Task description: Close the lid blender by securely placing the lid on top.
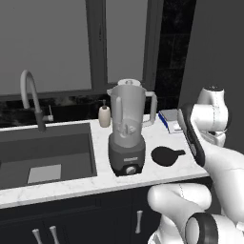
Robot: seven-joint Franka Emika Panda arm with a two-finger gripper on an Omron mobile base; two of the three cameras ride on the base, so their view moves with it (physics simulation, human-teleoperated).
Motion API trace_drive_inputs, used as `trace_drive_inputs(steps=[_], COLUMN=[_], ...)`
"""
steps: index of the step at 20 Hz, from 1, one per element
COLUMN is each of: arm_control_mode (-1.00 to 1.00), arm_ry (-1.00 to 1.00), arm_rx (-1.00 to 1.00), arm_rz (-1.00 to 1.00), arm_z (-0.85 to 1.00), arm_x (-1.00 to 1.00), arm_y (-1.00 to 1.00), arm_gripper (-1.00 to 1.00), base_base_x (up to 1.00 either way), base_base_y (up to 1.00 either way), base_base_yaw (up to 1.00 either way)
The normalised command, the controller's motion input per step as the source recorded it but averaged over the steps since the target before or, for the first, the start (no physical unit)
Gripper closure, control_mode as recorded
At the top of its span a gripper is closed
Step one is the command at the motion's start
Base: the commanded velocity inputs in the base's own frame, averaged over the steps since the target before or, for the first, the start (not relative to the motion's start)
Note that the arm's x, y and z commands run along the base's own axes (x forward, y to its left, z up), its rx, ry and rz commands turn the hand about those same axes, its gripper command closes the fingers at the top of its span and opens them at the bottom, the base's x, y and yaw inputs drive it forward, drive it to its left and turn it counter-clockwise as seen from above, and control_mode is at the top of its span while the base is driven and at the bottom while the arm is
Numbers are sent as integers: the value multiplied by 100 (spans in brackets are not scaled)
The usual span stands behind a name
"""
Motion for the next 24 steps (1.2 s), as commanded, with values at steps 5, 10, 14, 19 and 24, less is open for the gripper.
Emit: trace_drive_inputs(steps=[5,10,14,19,24], arm_control_mode=[-100,-100,-100,-100,-100], arm_ry=[16,3,0,-1,-1], arm_rx=[5,9,11,3,0], arm_rz=[-13,-7,-4,-1,0], arm_z=[-24,-29,-39,-41,-35], arm_x=[42,39,31,18,16], arm_y=[-3,-5,-6,0,0], arm_gripper=[-100,-100,-100,-100,-100], base_base_x=[0,0,0,0,0], base_base_y=[0,0,0,0,0], base_base_yaw=[0,0,0,0,0])
